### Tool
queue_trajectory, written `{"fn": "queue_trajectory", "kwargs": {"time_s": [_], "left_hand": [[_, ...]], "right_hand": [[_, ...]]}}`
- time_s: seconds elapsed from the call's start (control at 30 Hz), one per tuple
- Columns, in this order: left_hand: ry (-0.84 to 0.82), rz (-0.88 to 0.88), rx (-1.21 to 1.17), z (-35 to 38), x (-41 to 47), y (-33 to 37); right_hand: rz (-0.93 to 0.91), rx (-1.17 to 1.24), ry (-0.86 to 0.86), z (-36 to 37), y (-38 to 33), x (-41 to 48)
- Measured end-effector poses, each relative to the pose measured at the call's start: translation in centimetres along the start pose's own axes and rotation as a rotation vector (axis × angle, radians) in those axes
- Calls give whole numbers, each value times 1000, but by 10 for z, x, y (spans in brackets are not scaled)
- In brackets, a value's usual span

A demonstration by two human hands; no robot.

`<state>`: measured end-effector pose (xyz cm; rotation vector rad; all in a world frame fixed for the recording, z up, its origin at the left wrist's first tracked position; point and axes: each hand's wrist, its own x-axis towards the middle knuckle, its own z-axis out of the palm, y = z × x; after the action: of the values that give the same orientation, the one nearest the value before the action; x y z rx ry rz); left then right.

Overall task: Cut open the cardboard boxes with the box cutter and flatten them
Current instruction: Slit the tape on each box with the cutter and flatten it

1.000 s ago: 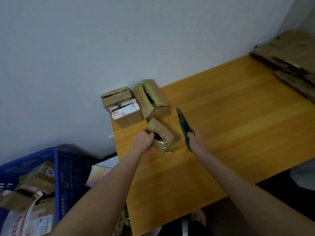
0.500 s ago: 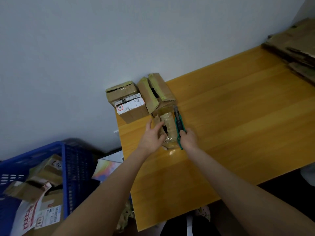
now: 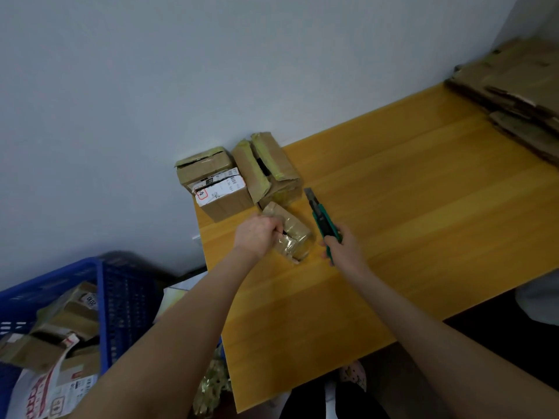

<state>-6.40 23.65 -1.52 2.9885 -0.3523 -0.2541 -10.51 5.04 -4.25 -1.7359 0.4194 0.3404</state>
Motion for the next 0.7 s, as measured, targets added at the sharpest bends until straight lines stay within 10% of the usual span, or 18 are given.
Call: {"fn": "queue_trajectory", "kwargs": {"time_s": [0.33,0.7], "left_hand": [[65,-203,-18,1,-1,3],[17,-389,-134,16,-11,-2]], "right_hand": [[-286,-680,-123,-24,16,-29],[-296,-674,-236,-33,33,-29]]}}
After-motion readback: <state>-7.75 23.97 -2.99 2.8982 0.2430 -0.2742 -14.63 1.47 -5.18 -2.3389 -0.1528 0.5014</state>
